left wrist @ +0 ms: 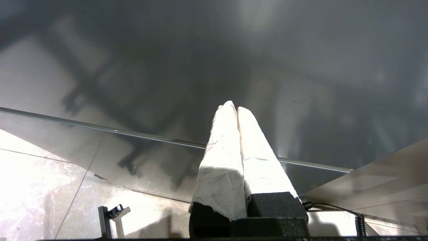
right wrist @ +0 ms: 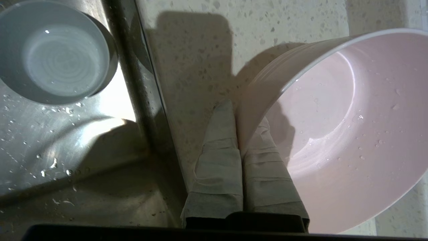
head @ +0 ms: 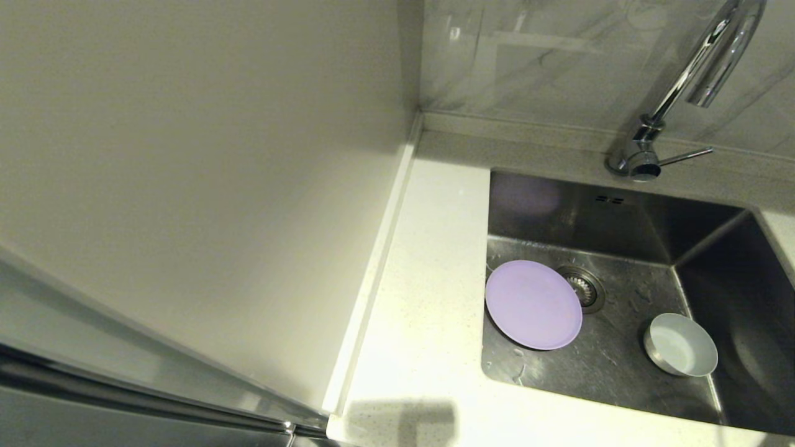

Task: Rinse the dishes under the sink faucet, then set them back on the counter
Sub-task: Put a bowl back to the table from the sink

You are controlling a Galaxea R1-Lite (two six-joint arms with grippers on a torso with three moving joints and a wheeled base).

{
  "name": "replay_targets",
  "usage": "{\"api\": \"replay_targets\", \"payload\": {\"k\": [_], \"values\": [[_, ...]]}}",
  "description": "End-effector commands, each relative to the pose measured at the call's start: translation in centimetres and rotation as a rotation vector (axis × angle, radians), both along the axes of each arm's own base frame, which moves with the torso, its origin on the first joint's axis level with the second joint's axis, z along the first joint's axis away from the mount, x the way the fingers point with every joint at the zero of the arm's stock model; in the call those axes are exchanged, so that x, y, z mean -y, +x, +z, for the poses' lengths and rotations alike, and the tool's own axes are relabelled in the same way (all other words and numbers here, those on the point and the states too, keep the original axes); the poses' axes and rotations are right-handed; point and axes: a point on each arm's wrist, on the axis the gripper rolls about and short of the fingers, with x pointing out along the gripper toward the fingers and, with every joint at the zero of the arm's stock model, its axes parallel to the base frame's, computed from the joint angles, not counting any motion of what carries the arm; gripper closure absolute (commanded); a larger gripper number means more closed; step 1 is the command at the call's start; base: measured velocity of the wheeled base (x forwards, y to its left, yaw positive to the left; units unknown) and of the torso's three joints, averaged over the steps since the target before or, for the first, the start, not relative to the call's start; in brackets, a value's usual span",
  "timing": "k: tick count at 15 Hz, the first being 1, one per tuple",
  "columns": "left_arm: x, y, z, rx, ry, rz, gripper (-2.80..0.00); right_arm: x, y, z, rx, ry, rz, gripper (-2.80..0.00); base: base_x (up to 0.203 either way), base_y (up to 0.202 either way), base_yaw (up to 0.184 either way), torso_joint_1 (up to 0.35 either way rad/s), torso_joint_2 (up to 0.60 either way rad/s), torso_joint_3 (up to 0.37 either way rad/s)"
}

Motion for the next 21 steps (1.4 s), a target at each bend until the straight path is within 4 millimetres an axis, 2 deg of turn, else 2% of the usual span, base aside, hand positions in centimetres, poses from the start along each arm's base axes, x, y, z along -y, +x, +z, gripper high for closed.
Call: {"api": "replay_targets", "payload": {"k": [1, 2, 7, 11, 14, 18, 19, 21], "values": [[0.0, 0.0, -0.1, -0.002, -0.001, 0.0, 0.0, -0.1, -0.1, 0.0, -0.003, -0.008, 0.002, 0.0, 0.0, 0.0, 0.0, 0.0, 0.0, 0.0], [0.0, 0.0, -0.1, -0.002, -0.001, 0.0, 0.0, -0.2, 0.0, 0.1, -0.002, -0.011, 0.004, -2.8, 0.0, 0.0, 0.0, 0.0, 0.0, 0.0], [0.0, 0.0, -0.1, -0.002, -0.001, 0.0, 0.0, -0.6, -0.1, 0.4, 0.009, -0.019, 0.007, -2.8, 0.0, 0.0, 0.0, 0.0, 0.0, 0.0], [0.0, 0.0, -0.1, -0.002, -0.001, 0.0, 0.0, -2.2, -1.2, 2.4, 0.061, -0.098, 0.0, -2.8, 0.0, 0.0, 0.0, 0.0, 0.0, 0.0], [0.0, 0.0, -0.1, -0.003, -0.001, 0.0, 0.0, -4.5, -3.1, 5.2, 0.123, -0.24, -0.103, -2.8, 0.0, 0.0, 0.0, 0.0, 0.0, 0.0], [0.0, 0.0, -0.1, -0.003, -0.001, 0.0, 0.0, -9.4, -6.5, 9.4, 0.381, -0.394, -0.209, -2.8, 0.0, 0.0, 0.0, 0.0, 0.0, 0.0], [0.0, 0.0, 0.0, -0.001, -0.001, 0.0, 0.0, -10.6, -7.4, 9.6, 0.452, -0.394, -0.228, -2.8, 0.0, 0.0, 0.0, 0.0, 0.0, 0.0], [0.0, 0.0, -0.1, -0.003, -0.001, 0.0, 0.0, -13.3, -9.2, 8.0, 0.537, -0.384, -0.255, -2.8, 0.0, 0.0, 0.0, 0.0, 0.0, 0.0]]}}
